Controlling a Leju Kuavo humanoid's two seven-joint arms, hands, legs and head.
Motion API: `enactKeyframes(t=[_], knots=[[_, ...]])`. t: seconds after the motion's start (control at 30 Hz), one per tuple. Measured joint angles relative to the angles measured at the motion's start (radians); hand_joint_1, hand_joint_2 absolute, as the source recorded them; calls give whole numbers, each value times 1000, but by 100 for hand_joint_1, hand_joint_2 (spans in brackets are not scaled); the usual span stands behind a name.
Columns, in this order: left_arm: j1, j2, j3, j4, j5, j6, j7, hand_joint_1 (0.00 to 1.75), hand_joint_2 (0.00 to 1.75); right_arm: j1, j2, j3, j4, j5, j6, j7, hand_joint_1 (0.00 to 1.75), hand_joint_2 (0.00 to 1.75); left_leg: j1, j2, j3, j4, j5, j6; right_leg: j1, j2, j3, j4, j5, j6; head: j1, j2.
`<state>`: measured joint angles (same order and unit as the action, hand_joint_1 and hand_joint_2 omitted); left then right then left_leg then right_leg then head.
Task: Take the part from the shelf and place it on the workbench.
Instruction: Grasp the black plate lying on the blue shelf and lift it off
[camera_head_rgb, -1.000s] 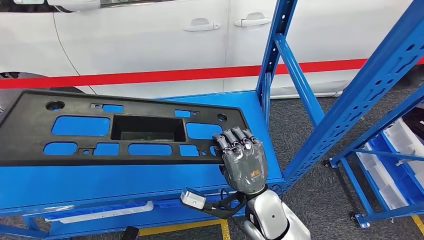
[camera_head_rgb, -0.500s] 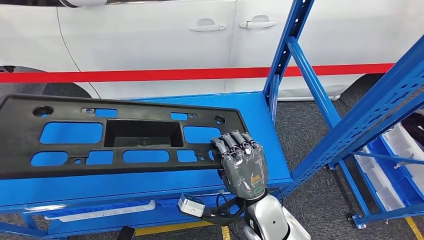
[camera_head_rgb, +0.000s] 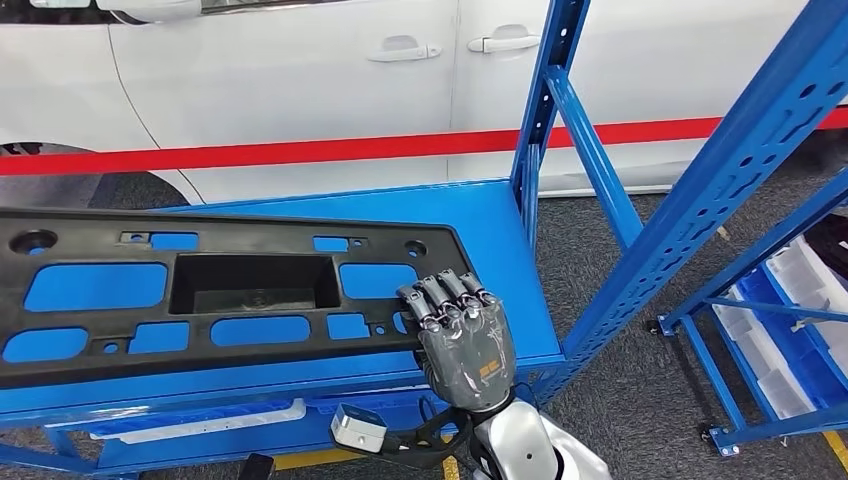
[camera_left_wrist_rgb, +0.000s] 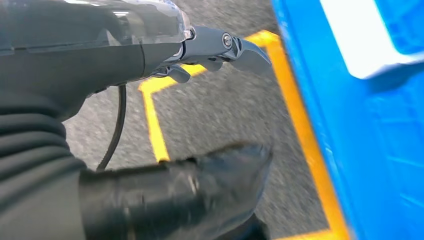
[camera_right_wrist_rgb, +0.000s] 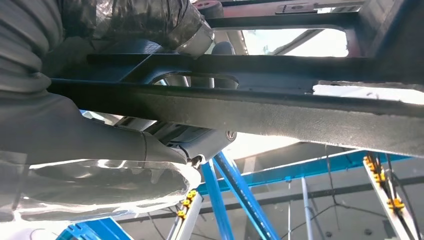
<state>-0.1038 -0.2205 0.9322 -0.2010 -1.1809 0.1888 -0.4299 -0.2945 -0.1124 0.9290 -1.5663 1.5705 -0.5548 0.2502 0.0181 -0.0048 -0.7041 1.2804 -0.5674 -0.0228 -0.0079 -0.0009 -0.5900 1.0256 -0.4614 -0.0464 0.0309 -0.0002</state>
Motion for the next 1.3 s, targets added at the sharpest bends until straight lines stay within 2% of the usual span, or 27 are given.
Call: enactKeyframes(t=[0.07, 0.1, 0.13, 0.17, 0.27, 0.3, 0.33, 0.4, 0.43, 0.47, 0.5, 0.53, 0.57, 0.63, 0.67, 0.77, 0.8, 0.87, 0.93, 0.97, 1.0, 1.03, 1.1, 1.13, 1.17, 1.23, 1.3], knots=[[0, 0, 0, 0, -7, 35, 29, 0, 175, 6, 1, 1, 7, 0, -1, -10, 175, 175, 0, 0, 58, -123, 69, 6, 1, 2, 2, 3, -3, 3, 0, 0], [-1, 0, 0, 0, -10, 49, 39, 0, 175, 9, 2, 0, 10, 0, -2, -18, 175, 175, -2, 0, 90, -188, 93, 10, 3, 2, 2, 6, -6, 6, 0, 0], [-2, 0, 0, 0, -12, 60, 46, 0, 175, 13, 3, -2, 13, 0, -2, -26, 175, 175, -4, 0, 113, -236, 108, 16, 4, 3, 1, 8, -7, 11, 0, 0], [-2, 0, 0, 0, -14, 67, 51, 0, 175, 19, 5, -6, 15, 0, -3, -35, 175, 175, -6, -1, 123, -259, 110, 20, 6, 3, 0, 10, -8, 15, 0, 0], [0, 0, 1, 0, -14, 83, 65, 0, 175, 37, 12, -24, 17, 0, -5, -57, 175, 175, -5, -2, 126, -269, 114, 37, 6, 4, -1, 11, -10, 30, 0, 0], [0, -1, 2, 0, -14, 87, 68, 0, 175, 40, 14, -29, 17, 0, -5, -61, 175, 175, -2, -1, 128, -274, 118, 44, 6, 3, -7, 26, -23, 35, 0, 0], [-1, -1, 2, 0, -13, 89, 70, 0, 175, 43, 15, -34, 17, 0, -6, -64, 175, 175, 1, 0, 129, -278, 121, 50, 5, 3, -21, 60, -47, 39, 1, 0], [-1, -1, 3, 0, -14, 90, 72, 0, 175, 49, 16, -43, 18, 0, -7, -66, 175, 175, 1, 2, 127, -279, 123, 55, 1, 3, -80, 188, -114, 46, 1, 0], [0, -1, 4, 0, -14, 90, 73, 0, 175, 52, 16, -46, 19, 0, -7, -66, 175, 175, 1, 2, 126, -278, 123, 55, -1, 3, -110, 250, -138, 49, 1, 0], [0, -2, 5, 0, -14, 90, 74, 0, 175, 56, 16, -47, 20, 0, -7, -66, 175, 175, 1, 2, 126, -277, 122, 55, -3, 2, -127, 285, -144, 51, 1, 0], [0, -2, 6, 0, -14, 90, 74, 0, 175, 58, 16, -49, 22, 0, -7, -66, 175, 175, 1, 2, 125, -275, 122, 55, -5, 2, -123, 279, -128, 52, 1, 0], [0, -2, 6, 0, -14, 90, 74, 0, 175, 59, 16, -50, 23, 0, -7, -67, 175, 175, 1, 2, 125, -273, 121, 53, -7, 2, -102, 237, -98, 52, 1, 0], [0, -2, 6, 0, -14, 90, 74, 0, 175, 59, 17, -50, 24, 0, -7, -67, 175, 175, 2, 1, 125, -270, 119, 51, -9, 1, -67, 170, -63, 51, 1, 0], [0, -2, 7, 0, -14, 90, 74, 0, 175, 59, 18, -51, 25, 0, -7, -68, 175, 175, -1, -1, 123, -262, 116, 42, -6, 2, -10, 54, -23, 45, 1, 0], [0, -2, 7, 0, -14, 90, 74, 0, 175, 59, 18, -52, 25, 0, -8, -68, 175, 175, -3, -1, 121, -260, 115, 36, -4, 2, 2, 27, -18, 41, 1, 0], [0, -2, 7, 0, -14, 90, 74, 0, 175, 60, 20, -56, 25, 0, -8, -67, 175, 175, -2, -1, 119, -260, 115, 17, -2, 5, 0, 17, -14, 24, 1, 0], [-1, -2, 7, 0, -14, 90, 74, 0, 175, 60, 21, -57, 25, 0, -8, -67, 175, 175, 0, 0, 114, -249, 104, 12, -4, 4, 0, 13, -10, 16, 0, 0], [-1, -2, 7, 0, -14, 90, 74, 0, 175, 60, 25, -57, 25, 0, -8, -68, 175, 175, 2, 0, 80, -170, 49, 5, -6, 2, -2, 8, -3, 4, 0, 0], [0, -2, 8, 0, -14, 90, 74, 0, 175, 61, 28, -57, 25, 0, -8, -68, 175, 175, 2, 0, 23, -36, -19, -1, -2, 1, -8, 9, -1, -1, 0, 0], [1, -2, 8, 0, -14, 90, 74, 0, 175, 62, 28, -57, 25, 0, -8, -68, 175, 175, 2, 1, 5, 11, -34, -2, 0, 0, -9, 9, 0, -2, 0, 0], [2, -2, 8, 0, -14, 90, 74, 0, 175, 63, 28, -57, 26, 0, -8, -68, 175, 175, 2, 1, 3, 23, -29, -1, 1, 0, -10, 10, 0, -3, 0, 0], [2, -2, 8, 0, -14, 90, 74, 0, 175, 64, 28, -57, 27, 0, -8, -68, 175, 175, 2, 1, 23, -8, -6, 1, 3, 1, -11, 12, 0, -3, 0, 0], [1, -1, 8, 0, -14, 90, 74, 0, 175, 64, 29, -57, 27, 0, -8, -68, 175, 175, 1, 1, 97, -147, 56, 12, 5, 1, -10, 14, 1, -2, 0, 0], [0, -1, 8, 0, -14, 90, 74, 0, 175, 64, 30, -58, 27, 0, -8, -68, 175, 175, -2, 1, 128, -209, 76, 18, 7, 2, -12, 16, 1, 1, 0, 0], [-1, -1, 8, 0, -14, 91, 74, 0, 175, 65, 31, -58, 27, 0, -8, -68, 175, 175, -4, 0, 145, -246, 86, 22, 8, 2, -14, 18, 3, 5, 0, 0], [0, -1, 8, 0, -14, 94, 75, 0, 175, 66, 33, -59, 27, 0, -8, -70, 175, 175, -9, -1, 148, -262, 91, 30, 8, 2, -18, 17, 8, 17, 0, 0], [1, -1, 8, 0, -14, 96, 77, 0, 175, 67, 33, -63, 27, 0, -9, -72, 175, 175, -4, 1, 148, -272, 103, 42, 7, 2, -23, 24, 1, 28, 0, 0]])
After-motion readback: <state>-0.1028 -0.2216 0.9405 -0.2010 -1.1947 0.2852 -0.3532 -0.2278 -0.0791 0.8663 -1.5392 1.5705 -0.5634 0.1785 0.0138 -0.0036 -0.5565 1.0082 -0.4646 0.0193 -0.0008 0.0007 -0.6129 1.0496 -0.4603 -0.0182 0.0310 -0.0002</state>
